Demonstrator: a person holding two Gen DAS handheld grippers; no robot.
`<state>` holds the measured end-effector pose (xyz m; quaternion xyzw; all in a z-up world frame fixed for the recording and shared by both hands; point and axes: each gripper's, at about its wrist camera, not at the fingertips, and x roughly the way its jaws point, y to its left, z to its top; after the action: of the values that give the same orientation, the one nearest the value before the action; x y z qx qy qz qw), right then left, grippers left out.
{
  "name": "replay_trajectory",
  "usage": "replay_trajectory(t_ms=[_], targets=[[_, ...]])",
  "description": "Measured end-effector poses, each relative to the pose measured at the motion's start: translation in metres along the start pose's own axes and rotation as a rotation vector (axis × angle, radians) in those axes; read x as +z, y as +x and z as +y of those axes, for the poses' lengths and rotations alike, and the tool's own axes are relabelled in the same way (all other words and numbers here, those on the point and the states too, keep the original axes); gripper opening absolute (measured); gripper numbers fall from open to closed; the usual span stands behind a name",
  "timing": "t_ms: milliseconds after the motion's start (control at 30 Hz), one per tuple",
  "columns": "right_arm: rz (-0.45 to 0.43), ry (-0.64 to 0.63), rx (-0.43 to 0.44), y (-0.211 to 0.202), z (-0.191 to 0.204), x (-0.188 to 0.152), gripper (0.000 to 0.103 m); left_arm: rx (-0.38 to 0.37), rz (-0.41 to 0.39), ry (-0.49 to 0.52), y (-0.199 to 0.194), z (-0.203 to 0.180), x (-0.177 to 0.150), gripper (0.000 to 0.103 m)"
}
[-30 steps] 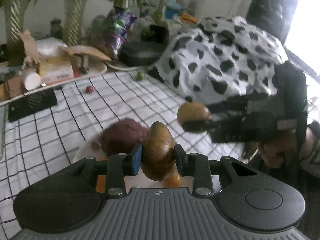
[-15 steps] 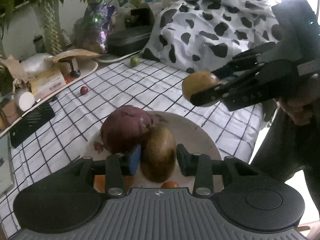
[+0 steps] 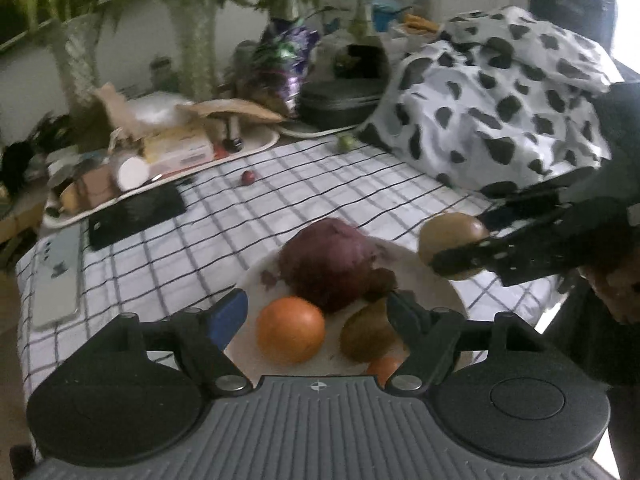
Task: Organize fruits
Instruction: 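Lower the pear into the plate with the left tool while the right tool releases the brown fruit there, then lift both open tools away from the filled plate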
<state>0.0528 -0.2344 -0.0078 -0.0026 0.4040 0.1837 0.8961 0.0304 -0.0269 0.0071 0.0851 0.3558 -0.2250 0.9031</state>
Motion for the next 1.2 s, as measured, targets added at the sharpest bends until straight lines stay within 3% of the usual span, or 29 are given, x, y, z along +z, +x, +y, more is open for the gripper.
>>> replay_trajectory(t_ms=[300,767,800,867,933,1200], targets=[[-0.006,0.092,0.052,-0.011,0.011,-0.010,0.056,0.037,-0.021,-0.141,-0.018,0.017,-0.009,0.076],[0.097,-0.107,0.077,0.005,0.069,-0.030,0.057,0.071,-0.012,-0.213,-0.028,0.023,-0.016,0.076],[0.104,-0.117,0.073,0.006,0.070,-0.031,0.059,0.073,-0.010,-0.219,-0.028,0.023,-0.017,0.076],[0.078,-0.141,0.050,0.004,0.074,-0.032,0.090,0.083,-0.007,-0.223,-0.029,0.022,-0.018,0.076],[0.039,-0.146,0.049,-0.005,0.072,-0.032,0.101,0.095,-0.001,-0.226,-0.030,0.019,-0.020,0.076],[0.056,-0.094,-0.012,-0.017,0.066,-0.041,0.103,0.138,0.029,-0.237,-0.038,0.006,-0.027,0.076]])
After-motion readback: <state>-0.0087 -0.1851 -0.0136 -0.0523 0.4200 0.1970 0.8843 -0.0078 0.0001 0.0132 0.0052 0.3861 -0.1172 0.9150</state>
